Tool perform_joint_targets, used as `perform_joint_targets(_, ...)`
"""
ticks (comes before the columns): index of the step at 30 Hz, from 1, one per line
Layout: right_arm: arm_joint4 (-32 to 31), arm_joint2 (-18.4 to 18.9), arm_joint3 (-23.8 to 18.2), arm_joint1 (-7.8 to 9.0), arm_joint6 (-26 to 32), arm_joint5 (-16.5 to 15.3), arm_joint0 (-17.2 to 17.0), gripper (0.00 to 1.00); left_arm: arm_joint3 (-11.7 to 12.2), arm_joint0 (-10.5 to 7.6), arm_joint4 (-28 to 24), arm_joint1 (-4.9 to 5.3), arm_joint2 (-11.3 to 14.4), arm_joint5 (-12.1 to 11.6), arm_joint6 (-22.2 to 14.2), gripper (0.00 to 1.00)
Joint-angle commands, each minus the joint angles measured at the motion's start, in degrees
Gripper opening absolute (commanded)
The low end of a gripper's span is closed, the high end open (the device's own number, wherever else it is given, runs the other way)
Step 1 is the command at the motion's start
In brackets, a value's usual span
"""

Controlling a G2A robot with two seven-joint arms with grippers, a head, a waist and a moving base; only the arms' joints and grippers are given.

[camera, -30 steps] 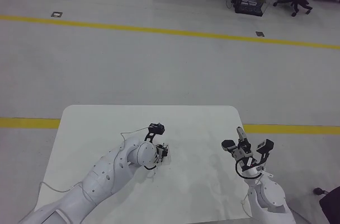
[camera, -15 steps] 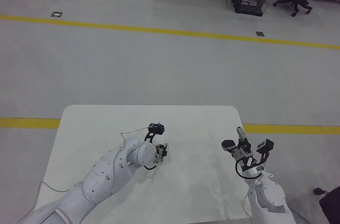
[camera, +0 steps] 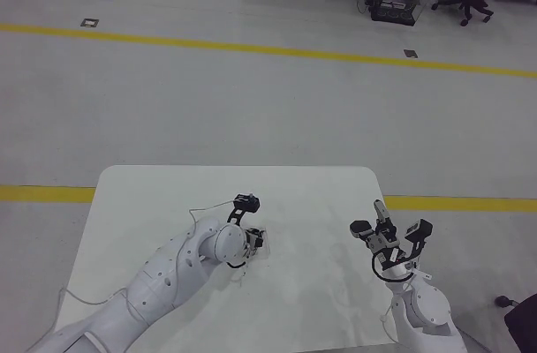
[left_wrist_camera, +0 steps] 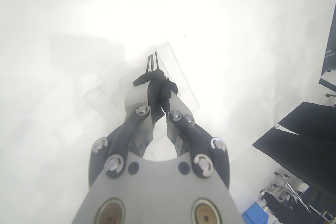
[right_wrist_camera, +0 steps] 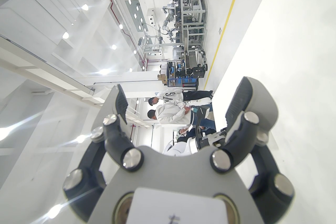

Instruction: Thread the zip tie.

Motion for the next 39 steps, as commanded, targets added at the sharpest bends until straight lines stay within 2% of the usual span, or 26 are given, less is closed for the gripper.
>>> perform_joint_targets(1,0.0,0.0,0.0,0.0,0.0,0.0,0.0,1.0,0.3,-0.17,0.2,-0.04,0.4,-0.1,0.0,0.32)
perform_joint_targets(4,0.0,0.0,0.0,0.0,0.0,0.0,0.0,1.0,0.6,-0.52,0.8,-0.16,1.1,0.0,0.0,0.4)
perform_joint_targets(24,0.0,0.0,0.0,0.0,0.0,0.0,0.0,1.0,4.6,-3.26,2.4,-1.9,6.1,1.5,0.2,0.31)
perform_joint_targets(27,0.0,0.0,0.0,0.0,0.0,0.0,0.0,1.0,5.2,-3.73,2.9,-2.22,6.8,2.0,0.4,0.26)
perform_joint_targets(32,0.0,0.0,0.0,0.0,0.0,0.0,0.0,1.0,5.8,-4.25,3.4,-2.61,7.5,2.6,0.8,0.0)
perform_joint_targets(39,0.0,0.0,0.0,0.0,0.0,0.0,0.0,1.0,6.1,-4.71,3.9,-2.83,7.8,3.0,0.6,0.0)
